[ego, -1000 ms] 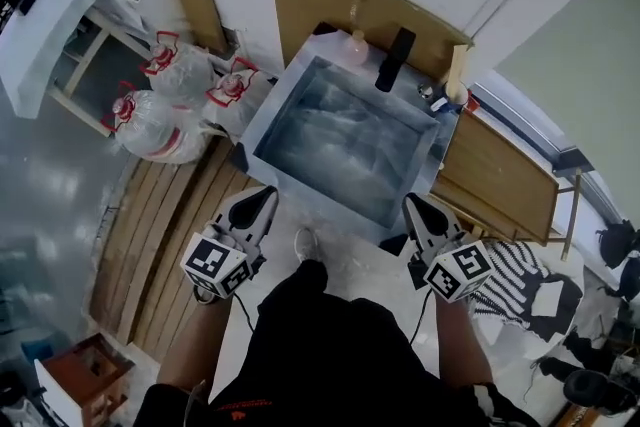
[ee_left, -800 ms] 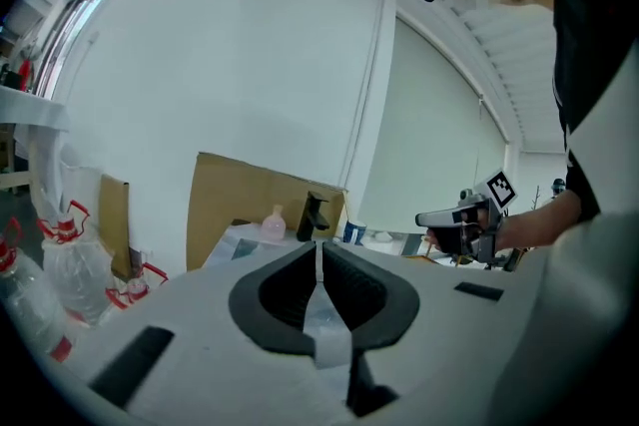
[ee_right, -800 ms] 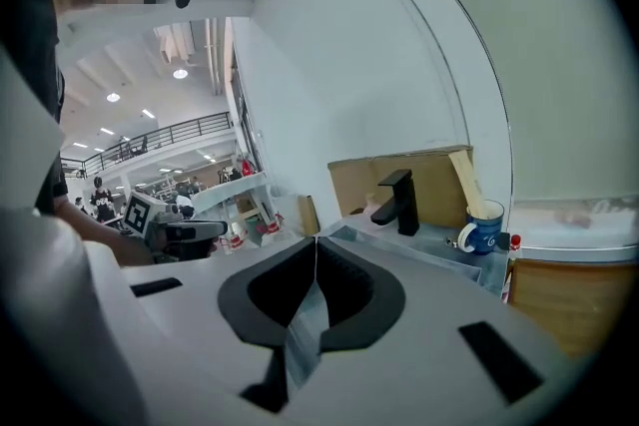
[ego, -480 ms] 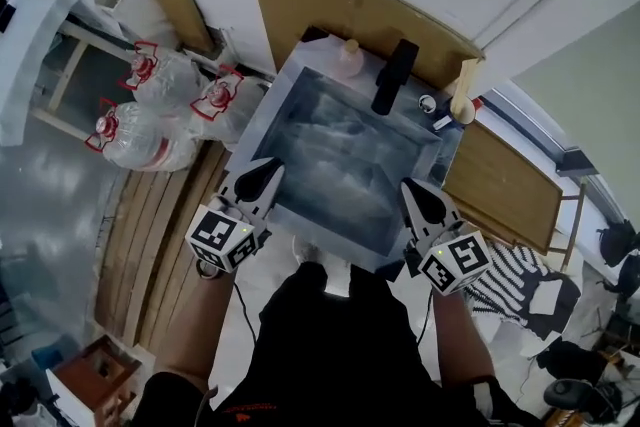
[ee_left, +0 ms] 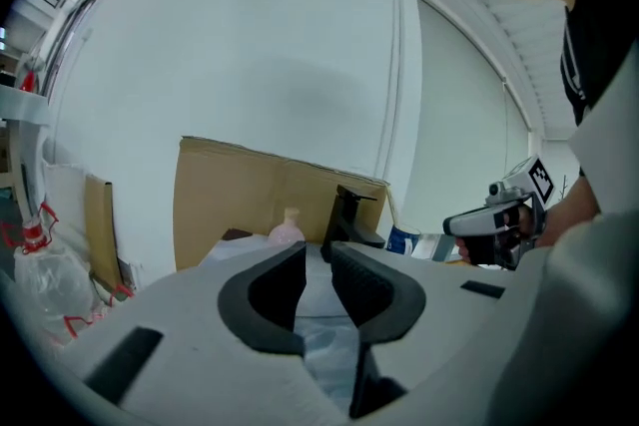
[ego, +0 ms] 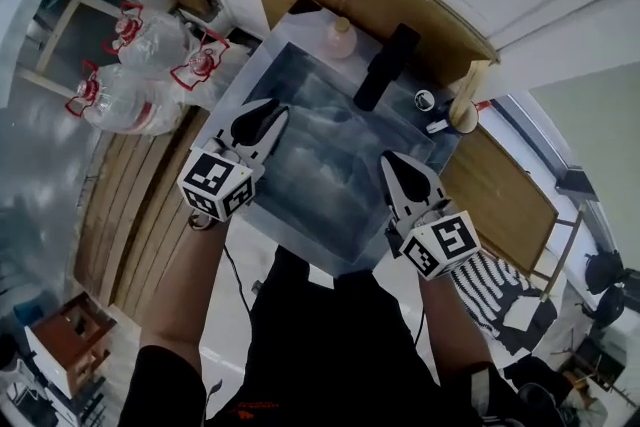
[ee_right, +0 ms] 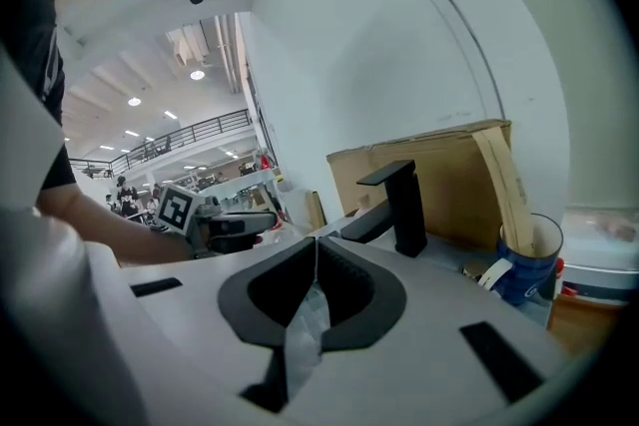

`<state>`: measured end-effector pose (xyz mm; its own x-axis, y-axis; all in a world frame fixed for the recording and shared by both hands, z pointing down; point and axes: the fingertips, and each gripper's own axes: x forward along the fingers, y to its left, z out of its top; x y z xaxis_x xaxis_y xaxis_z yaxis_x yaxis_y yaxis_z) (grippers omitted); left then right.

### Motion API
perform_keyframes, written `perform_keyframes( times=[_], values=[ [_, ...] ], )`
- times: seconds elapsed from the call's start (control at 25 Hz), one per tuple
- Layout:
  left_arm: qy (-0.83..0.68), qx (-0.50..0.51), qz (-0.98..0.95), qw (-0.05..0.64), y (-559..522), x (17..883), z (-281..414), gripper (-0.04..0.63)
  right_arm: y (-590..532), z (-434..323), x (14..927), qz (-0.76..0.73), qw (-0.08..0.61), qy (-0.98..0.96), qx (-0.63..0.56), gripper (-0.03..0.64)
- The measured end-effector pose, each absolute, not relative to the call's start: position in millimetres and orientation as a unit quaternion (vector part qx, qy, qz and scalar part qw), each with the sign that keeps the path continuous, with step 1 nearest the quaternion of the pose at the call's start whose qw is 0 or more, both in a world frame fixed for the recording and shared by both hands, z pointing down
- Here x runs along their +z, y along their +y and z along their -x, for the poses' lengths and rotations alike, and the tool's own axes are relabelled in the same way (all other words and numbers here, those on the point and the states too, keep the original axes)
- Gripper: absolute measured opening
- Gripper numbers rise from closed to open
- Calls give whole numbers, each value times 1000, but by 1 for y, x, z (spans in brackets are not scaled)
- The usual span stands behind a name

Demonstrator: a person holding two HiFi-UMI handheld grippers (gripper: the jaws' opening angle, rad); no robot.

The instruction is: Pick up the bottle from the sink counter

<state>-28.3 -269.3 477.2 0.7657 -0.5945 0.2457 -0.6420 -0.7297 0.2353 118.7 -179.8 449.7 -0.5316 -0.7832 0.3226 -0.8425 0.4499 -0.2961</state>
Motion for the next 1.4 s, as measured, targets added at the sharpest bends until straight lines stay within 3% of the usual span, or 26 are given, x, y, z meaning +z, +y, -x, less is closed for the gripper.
perform_keyframes(
  times=[0.72,1.4],
  values=[
    [-335,116,-931,88,-393,508,-56,230,-201,-139,487,-463,71,-849,244,0],
    [-317,126,-936,91,-429,533,-100,239,-201,-146,511,-456,79,-849,256,0]
  ],
)
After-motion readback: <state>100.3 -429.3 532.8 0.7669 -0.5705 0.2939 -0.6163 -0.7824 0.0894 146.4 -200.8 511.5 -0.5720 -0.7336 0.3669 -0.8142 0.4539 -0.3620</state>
